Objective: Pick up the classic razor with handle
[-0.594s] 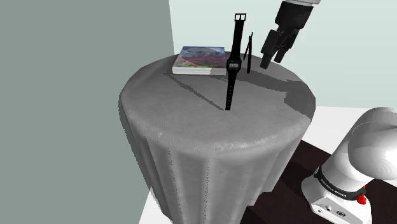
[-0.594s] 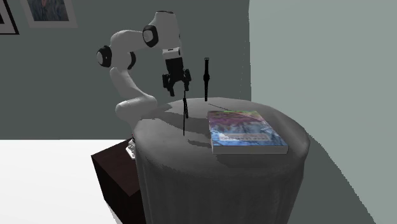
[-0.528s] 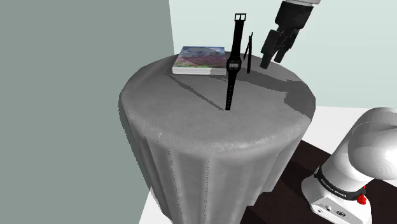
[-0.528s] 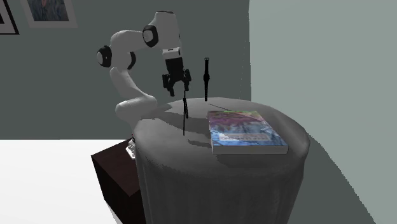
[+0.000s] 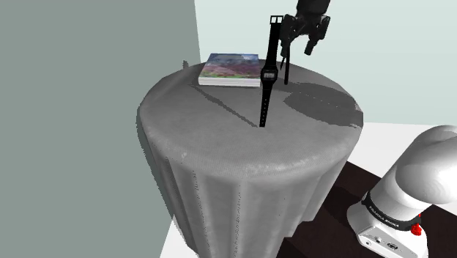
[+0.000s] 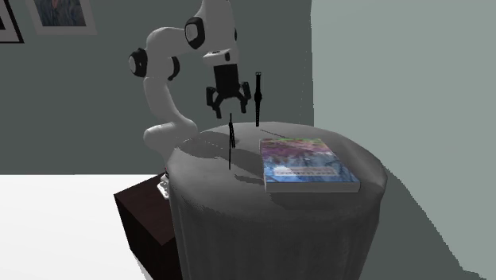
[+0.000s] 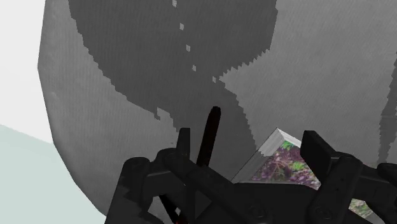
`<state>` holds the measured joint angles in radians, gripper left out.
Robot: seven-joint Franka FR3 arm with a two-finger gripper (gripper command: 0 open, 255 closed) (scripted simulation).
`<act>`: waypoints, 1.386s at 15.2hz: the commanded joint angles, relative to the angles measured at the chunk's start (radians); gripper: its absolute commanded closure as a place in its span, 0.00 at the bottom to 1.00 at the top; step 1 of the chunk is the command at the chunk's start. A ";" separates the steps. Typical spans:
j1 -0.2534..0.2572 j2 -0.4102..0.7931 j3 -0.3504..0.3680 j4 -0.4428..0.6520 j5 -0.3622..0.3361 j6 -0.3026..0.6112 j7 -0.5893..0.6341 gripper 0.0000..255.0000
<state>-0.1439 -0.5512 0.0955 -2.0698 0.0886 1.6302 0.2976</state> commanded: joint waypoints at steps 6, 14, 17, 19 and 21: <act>-0.101 0.241 -0.002 0.281 -0.051 -0.061 0.228 0.00; -0.124 0.285 -0.010 0.276 -0.066 -0.019 0.291 0.00; -0.124 0.275 -0.010 0.231 -0.065 0.016 0.291 0.00; -0.124 0.276 -0.010 0.231 -0.065 0.016 0.290 1.00; -0.124 0.276 -0.010 0.231 -0.065 0.016 0.290 1.00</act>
<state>-0.2681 -0.2754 0.0851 -1.8382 0.0235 1.6457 0.5876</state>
